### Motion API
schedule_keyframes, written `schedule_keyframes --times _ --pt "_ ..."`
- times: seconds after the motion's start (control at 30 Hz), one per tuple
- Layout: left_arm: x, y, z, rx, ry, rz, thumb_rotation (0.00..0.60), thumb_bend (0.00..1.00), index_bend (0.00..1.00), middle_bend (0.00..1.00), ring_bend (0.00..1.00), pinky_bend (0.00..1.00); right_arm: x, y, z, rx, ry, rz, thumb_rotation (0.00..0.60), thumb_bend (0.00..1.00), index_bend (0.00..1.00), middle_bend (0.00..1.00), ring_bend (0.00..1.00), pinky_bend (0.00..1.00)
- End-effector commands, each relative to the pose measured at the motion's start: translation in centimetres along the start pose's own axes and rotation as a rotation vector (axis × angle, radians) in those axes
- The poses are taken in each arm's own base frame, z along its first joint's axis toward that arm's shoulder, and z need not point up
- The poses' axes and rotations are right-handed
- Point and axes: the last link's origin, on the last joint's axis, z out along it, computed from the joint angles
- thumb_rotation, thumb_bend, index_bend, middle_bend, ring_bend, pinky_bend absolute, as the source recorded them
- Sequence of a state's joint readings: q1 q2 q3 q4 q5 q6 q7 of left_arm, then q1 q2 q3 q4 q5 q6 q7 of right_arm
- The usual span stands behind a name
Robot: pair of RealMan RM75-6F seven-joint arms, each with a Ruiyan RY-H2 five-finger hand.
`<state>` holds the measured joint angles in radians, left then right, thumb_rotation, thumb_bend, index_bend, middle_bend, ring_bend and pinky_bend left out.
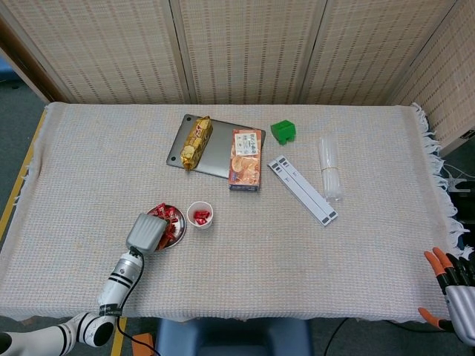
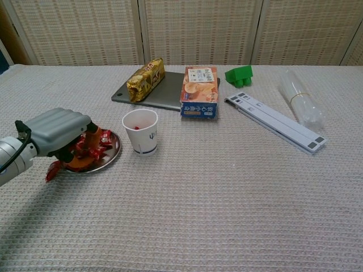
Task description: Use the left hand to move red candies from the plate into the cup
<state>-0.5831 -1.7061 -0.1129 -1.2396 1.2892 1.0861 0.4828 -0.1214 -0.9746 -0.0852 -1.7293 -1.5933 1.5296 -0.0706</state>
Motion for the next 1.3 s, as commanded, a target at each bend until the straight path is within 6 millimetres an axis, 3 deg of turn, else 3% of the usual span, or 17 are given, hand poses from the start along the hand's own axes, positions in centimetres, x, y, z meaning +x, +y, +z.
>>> schedule_keyframes --times 0.03,0.17,0.47,0.57,0.73,1.0,1.3 --pt "0.3 -0.2 -0.2 0.005 0.010 0.001 0.600 0.68 0.75 0.76 0.67 1.00 0.0 0.0 0.0 0.001 -0.001 0.000 0.600 0.04 0.00 0.00 0.00 0.00" --pt "1.1 -0.6 -0.4 0.009 0.039 -0.012 0.600 0.70 0.76 0.76 0.68 1.00 0.0 0.0 0.0 0.002 -0.002 0.000 0.600 0.04 0.00 0.00 0.00 0.00" --pt "5.5 -0.6 0.3 0.013 0.151 -0.037 0.600 0.71 0.76 0.77 0.68 1.00 0.1 0.1 0.1 0.001 -0.002 0.004 0.600 0.04 0.00 0.00 0.00 0.00" --pt "6.9 0.4 0.9 -0.003 0.173 -0.049 0.600 0.71 0.76 0.77 0.68 1.00 0.2 0.2 0.2 -0.003 -0.001 0.006 0.600 0.04 0.00 0.00 0.00 0.00" --pt "8.7 3.5 2.0 -0.066 0.199 -0.058 0.600 0.71 0.76 0.77 0.68 1.00 0.2 0.3 0.4 -0.008 -0.003 0.006 0.600 0.04 0.00 0.00 0.00 0.00" --pt "8.6 8.2 4.2 -0.135 0.202 0.051 0.600 0.71 0.76 0.77 0.68 1.00 0.3 0.6 0.6 -0.021 -0.005 0.011 0.600 0.04 0.00 0.00 0.00 0.00" --pt "7.6 9.5 6.1 -0.128 0.186 0.102 0.600 0.70 0.76 0.77 0.68 1.00 0.5 0.9 0.5 -0.027 -0.001 0.026 0.600 0.04 0.00 0.00 0.00 0.00"
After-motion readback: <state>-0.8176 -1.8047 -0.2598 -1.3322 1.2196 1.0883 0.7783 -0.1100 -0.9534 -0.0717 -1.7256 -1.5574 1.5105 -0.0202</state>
